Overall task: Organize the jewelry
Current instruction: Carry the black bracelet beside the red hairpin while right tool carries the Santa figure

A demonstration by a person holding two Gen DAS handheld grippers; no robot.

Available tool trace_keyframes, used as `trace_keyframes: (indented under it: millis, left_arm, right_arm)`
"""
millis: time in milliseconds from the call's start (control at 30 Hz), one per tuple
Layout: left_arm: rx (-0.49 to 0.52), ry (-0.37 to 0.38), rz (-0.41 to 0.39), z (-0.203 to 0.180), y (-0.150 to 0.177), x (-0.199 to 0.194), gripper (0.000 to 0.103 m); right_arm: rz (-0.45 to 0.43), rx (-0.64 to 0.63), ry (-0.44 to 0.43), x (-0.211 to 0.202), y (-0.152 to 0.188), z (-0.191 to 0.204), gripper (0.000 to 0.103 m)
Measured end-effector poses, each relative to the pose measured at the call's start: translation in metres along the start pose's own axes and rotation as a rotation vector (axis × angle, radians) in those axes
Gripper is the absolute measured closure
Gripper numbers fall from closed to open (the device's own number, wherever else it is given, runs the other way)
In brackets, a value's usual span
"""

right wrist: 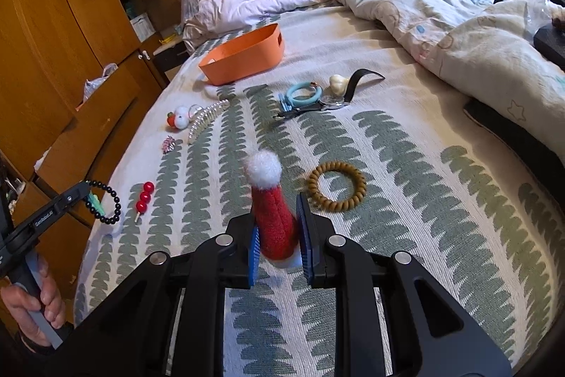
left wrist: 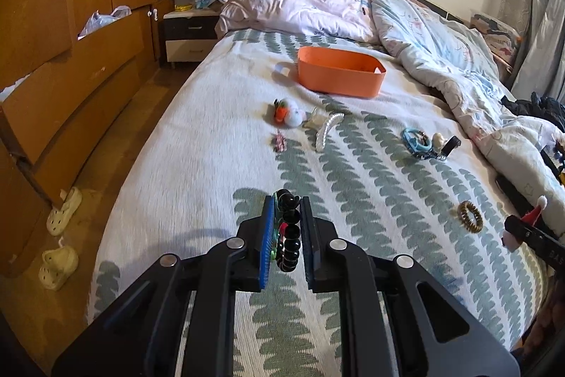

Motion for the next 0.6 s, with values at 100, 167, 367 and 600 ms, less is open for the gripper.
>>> trace_keyframes:
  millis: [100, 167, 367, 600]
  left_arm:
    - [0.006, -0.007, 0.011, -0.001, 0.003, 0.005, 0.088]
    - [0.011, -0.011, 0.017, -0.001, 0.004, 0.008, 0.088]
    - [0.022, -0.032, 0.03, -0.003, 0.008, 0.016, 0.088]
    - [0.037, -0.057, 0.046, -0.006, 0.013, 0.019, 0.088]
  right_arm:
    - [0.011, 0.004, 0.006, 0.004, 0.001, -0.002, 0.083]
    - [0.018, 0.001, 0.015, 0.007, 0.002, -0.003, 0.083]
    - [0.038, 0.0, 0.031, 0.014, 0.005, -0.005, 0.083]
    - [0.035, -0.021, 0.067, 0.015, 0.006, -0.003, 0.079]
Point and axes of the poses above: each gripper's, at about its wrist camera, not at the fingertips, and x roughly the way its jaws point, z to its left, y to its underside, the point moved 3 cm from there along x, roughly the way its jaws point, and after that the axes turned 7 degrees about y, right-handed, at the moved point
